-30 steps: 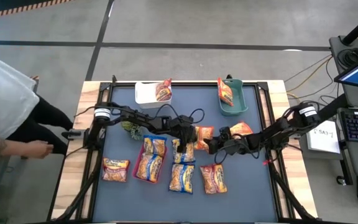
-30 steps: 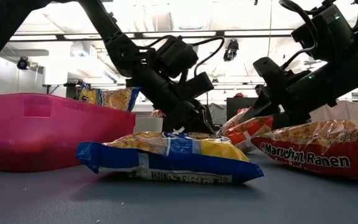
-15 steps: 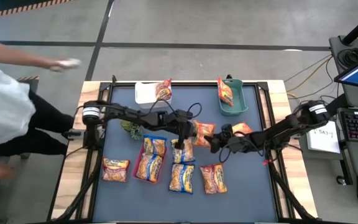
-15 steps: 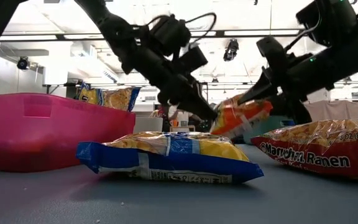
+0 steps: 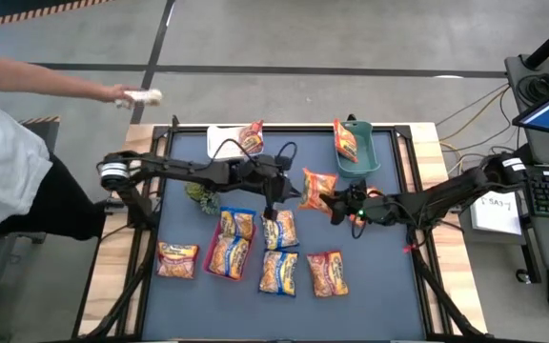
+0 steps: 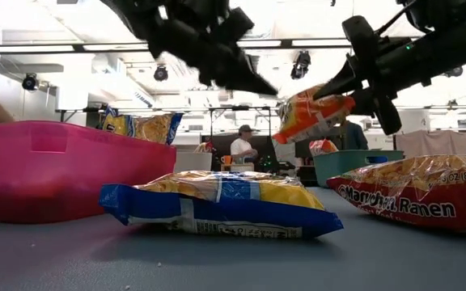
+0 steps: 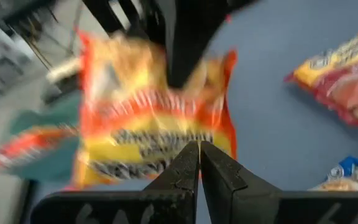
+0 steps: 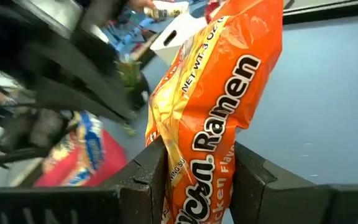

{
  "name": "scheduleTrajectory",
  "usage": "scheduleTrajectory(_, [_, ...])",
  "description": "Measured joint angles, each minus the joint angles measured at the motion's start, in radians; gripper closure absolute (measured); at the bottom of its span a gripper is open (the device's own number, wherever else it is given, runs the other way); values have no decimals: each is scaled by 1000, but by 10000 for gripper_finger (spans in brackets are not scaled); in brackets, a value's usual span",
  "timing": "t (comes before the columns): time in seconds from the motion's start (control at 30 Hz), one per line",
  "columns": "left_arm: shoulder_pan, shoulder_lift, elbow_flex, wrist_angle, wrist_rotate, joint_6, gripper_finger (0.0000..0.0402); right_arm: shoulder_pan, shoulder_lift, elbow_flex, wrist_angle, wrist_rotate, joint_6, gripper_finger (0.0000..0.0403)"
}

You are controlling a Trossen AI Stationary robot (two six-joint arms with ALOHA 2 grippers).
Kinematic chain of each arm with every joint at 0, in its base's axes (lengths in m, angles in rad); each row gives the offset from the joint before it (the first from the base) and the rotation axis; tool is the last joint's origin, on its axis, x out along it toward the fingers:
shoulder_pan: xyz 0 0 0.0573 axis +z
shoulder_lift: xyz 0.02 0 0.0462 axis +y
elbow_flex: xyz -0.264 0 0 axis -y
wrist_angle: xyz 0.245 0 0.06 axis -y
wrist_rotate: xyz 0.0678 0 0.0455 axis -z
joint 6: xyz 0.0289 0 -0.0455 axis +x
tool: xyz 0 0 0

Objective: Sort Maruchan noodles
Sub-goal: Put the left orange noodle pack into the green bin

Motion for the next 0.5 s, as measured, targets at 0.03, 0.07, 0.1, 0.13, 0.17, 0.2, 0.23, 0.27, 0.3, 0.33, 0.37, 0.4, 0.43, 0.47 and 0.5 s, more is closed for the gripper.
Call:
scheduleTrajectory(0.03, [2, -26, -2, -11, 1, 13, 402, -4, -4, 8, -19, 3, -6, 290])
scheduleTrajectory(0.07, [5, -51, -4, -34, 4, 19, 402, -8, -8, 20, -30, 4, -17, 290])
scheduleTrajectory(0.1, [8, -75, -6, -53, 8, 23, 402, -10, -16, 31, -49, 7, -34, 290])
scheduleTrajectory(0.13, [10, -100, -10, -65, 11, 23, 402, -13, -20, 45, -72, 17, -49, 290])
scheduleTrajectory(0.17, [11, -133, -18, -89, 21, 22, 402, -17, -22, 62, -95, 22, -72, 290])
scheduleTrajectory(0.2, [12, -162, -27, -110, 31, 21, 402, -25, -24, 83, -123, 22, -99, 290])
scheduleTrajectory(0.23, [12, -192, -38, -109, 39, 16, 402, -37, -31, 107, -165, 22, -122, 290])
scheduleTrajectory(0.27, [11, -227, -57, -103, 52, 11, 402, -50, -40, 135, -216, 22, -146, 290])
scheduleTrajectory(0.3, [11, -260, -78, -107, 66, 3, 402, -65, -44, 168, -268, 23, -164, 290])
scheduleTrajectory(0.33, [10, -293, -97, -112, 78, -9, 402, -83, -47, 205, -322, 25, -180, 290])
scheduleTrajectory(0.37, [10, -322, -116, -107, 89, -19, 402, -103, -55, 242, -390, 23, -203, 290])
scheduleTrajectory(0.4, [8, -356, -137, -99, 91, -35, 402, -123, -59, 278, -466, 23, -227, 290])
scheduleTrajectory(0.43, [7, -388, -160, -97, 89, -50, 402, -141, -58, 319, -524, 26, -251, 290])
scheduleTrajectory(0.47, [6, -418, -177, -89, 89, -70, 402, -159, -57, 364, -575, 25, -275, 290])
scheduleTrajectory(0.5, [7, -447, -195, -74, 85, -81, 402, -182, -57, 404, -634, 25, -299, 290])
